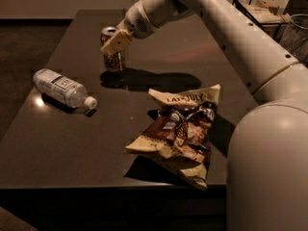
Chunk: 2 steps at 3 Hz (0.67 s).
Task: Move orange can near blue plastic bottle
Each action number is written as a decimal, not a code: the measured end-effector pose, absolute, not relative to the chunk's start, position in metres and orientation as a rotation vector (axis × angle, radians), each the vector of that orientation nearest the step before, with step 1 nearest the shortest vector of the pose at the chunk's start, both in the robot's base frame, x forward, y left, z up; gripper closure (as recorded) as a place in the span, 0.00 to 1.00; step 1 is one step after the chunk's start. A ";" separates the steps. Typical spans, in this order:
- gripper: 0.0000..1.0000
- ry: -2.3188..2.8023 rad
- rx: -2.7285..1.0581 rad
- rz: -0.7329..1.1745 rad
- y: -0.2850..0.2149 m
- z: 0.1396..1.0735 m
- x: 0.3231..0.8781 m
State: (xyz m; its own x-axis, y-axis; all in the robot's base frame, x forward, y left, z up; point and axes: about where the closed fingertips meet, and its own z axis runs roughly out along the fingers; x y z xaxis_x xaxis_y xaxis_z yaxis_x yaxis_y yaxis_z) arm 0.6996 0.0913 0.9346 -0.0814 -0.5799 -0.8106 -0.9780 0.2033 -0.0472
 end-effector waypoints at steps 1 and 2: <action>1.00 1.697 -1.519 0.756 0.115 0.938 0.681; 1.00 1.690 -1.554 0.781 0.128 0.930 0.670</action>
Offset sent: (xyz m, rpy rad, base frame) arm -0.0422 0.0467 -0.0140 0.0064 0.0322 0.1367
